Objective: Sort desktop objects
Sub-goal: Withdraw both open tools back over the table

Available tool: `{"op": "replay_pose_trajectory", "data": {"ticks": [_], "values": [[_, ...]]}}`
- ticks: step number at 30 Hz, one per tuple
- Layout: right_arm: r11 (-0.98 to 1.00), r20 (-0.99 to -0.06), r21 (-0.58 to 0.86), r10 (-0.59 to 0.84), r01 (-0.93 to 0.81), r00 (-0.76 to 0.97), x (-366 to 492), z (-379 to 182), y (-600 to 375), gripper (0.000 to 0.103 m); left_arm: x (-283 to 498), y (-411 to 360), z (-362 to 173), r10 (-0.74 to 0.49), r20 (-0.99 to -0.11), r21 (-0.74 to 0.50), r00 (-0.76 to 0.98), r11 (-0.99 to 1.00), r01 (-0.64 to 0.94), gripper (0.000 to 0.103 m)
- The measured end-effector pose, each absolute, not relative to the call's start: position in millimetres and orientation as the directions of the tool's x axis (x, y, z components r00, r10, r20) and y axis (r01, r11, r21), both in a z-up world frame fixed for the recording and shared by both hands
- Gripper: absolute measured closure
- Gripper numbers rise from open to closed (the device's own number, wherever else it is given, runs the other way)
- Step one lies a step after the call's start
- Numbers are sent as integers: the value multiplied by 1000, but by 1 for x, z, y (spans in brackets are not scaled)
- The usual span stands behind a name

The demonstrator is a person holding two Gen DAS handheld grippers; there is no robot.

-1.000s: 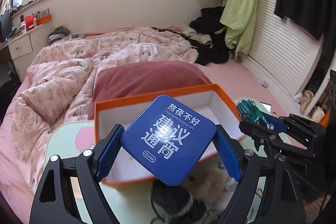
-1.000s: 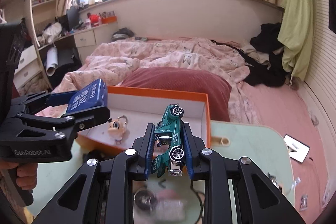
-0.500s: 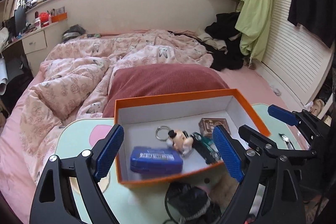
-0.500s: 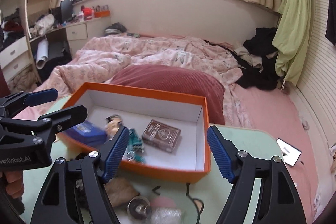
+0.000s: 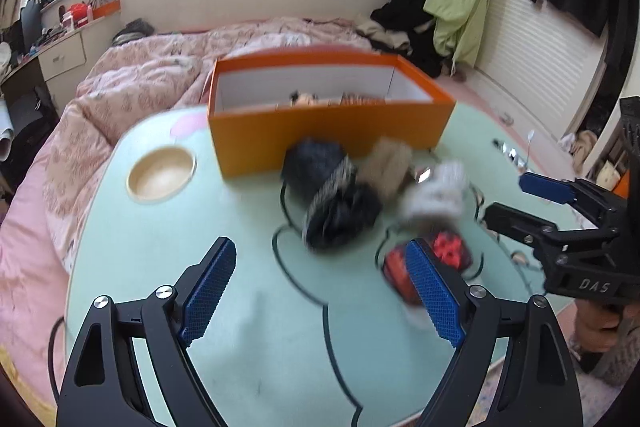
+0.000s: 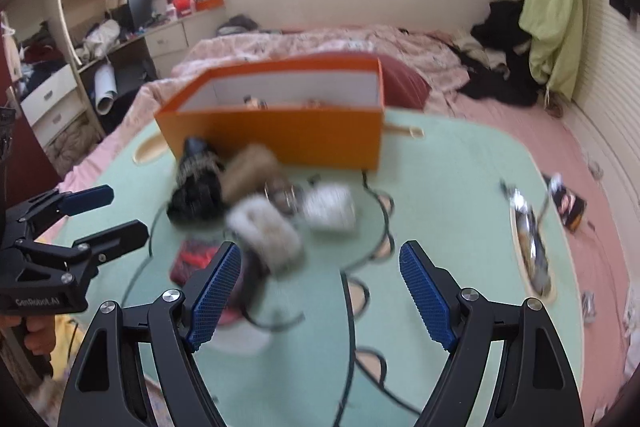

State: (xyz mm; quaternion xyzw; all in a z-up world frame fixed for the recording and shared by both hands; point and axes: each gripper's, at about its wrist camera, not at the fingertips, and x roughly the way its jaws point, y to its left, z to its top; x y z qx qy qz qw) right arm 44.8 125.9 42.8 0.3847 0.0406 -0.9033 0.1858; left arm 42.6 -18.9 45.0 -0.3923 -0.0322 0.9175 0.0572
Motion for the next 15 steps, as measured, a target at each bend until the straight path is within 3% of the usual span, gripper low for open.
{"op": "replay_pose_trajectory", "data": {"ticks": [4,7,9,15], "values": [[-937,-750,107,-297,334,-592,52,22,139,21,53,-16,24,161,-738,-152,-656,-986,-71,16],[-942,-762,64,-259,329,-593,52,14,138,18,54,-7,11,125,-759,-97,-639,-992,-79,15],[-945,-772,14,-217,326,-598,53,9,132,3,56,-1,9,89,-754,-47,-651,-996,-82,15],[-941,-781,-6,-208,339,-590,51,5,129,0,56,0,1,66,-752,-14,-655,-996,-84,0]]}}
